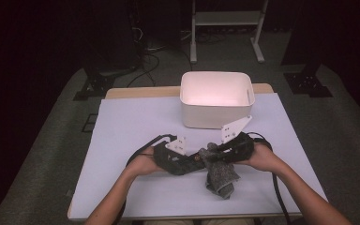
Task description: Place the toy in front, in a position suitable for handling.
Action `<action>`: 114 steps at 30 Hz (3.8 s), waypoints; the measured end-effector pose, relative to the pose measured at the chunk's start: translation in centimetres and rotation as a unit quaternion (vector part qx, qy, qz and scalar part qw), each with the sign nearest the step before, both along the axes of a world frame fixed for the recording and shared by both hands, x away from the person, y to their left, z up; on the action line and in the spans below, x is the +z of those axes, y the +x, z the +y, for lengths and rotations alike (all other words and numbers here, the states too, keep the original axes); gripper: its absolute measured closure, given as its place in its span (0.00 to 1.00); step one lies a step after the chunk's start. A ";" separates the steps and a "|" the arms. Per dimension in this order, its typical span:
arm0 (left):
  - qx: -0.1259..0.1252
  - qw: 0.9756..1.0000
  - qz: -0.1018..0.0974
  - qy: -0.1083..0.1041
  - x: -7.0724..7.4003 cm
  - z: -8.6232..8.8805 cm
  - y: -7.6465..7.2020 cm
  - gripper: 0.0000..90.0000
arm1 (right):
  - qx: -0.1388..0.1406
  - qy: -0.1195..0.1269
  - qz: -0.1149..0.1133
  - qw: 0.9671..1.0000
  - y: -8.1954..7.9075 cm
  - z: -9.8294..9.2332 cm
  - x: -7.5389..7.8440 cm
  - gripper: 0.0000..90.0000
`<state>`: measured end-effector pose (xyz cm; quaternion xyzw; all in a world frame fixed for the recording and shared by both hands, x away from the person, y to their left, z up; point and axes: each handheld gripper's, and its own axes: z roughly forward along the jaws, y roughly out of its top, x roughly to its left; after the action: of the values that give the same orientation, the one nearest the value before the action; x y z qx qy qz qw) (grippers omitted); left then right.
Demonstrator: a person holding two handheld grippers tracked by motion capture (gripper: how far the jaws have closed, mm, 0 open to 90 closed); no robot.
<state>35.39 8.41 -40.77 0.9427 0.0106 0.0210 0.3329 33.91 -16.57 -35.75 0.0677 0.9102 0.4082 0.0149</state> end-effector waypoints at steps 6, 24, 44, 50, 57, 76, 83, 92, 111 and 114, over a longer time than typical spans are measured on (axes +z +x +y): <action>0.000 1.000 -0.004 0.026 0.0 0.4 0.2 0.64 | -0.001 -0.014 0.002 1.000 -0.1 0.1 -0.8 0.89; 0.010 0.997 -0.006 0.072 -1.2 -0.3 0.5 0.64 | -0.012 -0.023 0.023 0.999 0.7 0.4 -3.4 0.89; 0.027 0.999 -0.004 0.028 -0.9 2.0 0.2 0.65 | 0.013 -0.033 0.012 0.999 1.4 3.5 -2.5 0.88; 0.029 0.999 0.003 0.029 -0.9 2.5 0.1 0.67 | 0.003 -0.042 0.021 0.999 1.5 1.9 -2.8 0.89; 0.031 0.999 0.003 0.033 -0.9 2.3 0.1 0.69 | -0.003 -0.039 0.015 0.999 1.3 1.3 -2.2 0.88; 0.014 0.999 -0.039 0.024 -1.4 0.5 0.8 0.69 | -0.011 -0.041 0.019 0.999 2.4 1.1 -1.7 0.88; 0.024 1.000 -0.007 0.016 -1.4 0.3 1.3 0.69 | -0.016 -0.048 0.018 0.999 2.7 0.8 -2.0 0.88; 0.035 0.999 0.031 -0.019 0.2 1.6 1.4 0.56 | -0.018 -0.042 0.022 0.999 2.2 0.7 -2.7 0.88; 0.033 0.995 0.089 -0.028 1.0 1.4 1.6 0.45 | 0.017 -0.037 0.021 0.999 -0.5 0.5 -2.8 0.88; 0.033 0.996 0.076 -0.025 0.8 1.4 0.8 0.44 | 0.011 -0.027 0.016 0.999 -0.9 -0.1 -2.6 0.88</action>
<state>36.14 9.81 -39.99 0.9321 0.0678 -0.0399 0.3537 32.97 -16.67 -38.34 0.0638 0.9217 0.3826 -0.0021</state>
